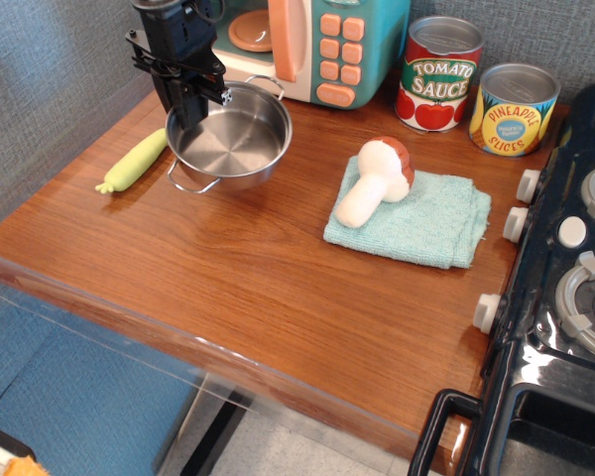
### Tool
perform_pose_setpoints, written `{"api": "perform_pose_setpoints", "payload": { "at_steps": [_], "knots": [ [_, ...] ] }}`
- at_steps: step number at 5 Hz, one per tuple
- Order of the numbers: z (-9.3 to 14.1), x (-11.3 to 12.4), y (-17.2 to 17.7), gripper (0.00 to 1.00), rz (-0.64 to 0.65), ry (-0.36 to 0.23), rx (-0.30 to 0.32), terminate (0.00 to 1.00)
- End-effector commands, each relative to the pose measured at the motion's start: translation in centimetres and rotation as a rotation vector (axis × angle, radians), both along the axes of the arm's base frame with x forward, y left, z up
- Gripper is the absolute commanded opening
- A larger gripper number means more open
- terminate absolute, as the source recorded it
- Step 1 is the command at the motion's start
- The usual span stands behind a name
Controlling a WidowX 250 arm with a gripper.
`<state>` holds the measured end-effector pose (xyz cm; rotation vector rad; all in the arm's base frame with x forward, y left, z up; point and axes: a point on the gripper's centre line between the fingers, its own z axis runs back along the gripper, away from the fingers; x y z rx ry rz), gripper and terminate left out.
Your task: Move the pot in-between the spatula and cloth.
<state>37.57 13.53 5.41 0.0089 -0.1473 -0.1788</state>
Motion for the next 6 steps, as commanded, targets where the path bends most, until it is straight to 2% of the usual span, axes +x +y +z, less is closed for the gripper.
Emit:
{"api": "perform_pose_setpoints", "payload": {
  "at_steps": [1, 2, 4, 5, 6],
  "knots": [
    [-0.8, 1.6, 0.8, 0.0, 0.01, 0.018, 0.059, 0.0],
    [-0.2, 1.6, 0.6, 1.0, -0.006, 0.002, 0.078, 0.0],
    [3.5, 1.8, 0.1, 1.0, -0.032, -0.105, 0.136, 0.0],
    [5.9, 1.1, -0.6, 1.0, -0.033, -0.143, 0.13, 0.0],
    [6.5, 0.4, -1.1, 1.0, -0.025, -0.107, 0.105, 0.0]
  ]
}}
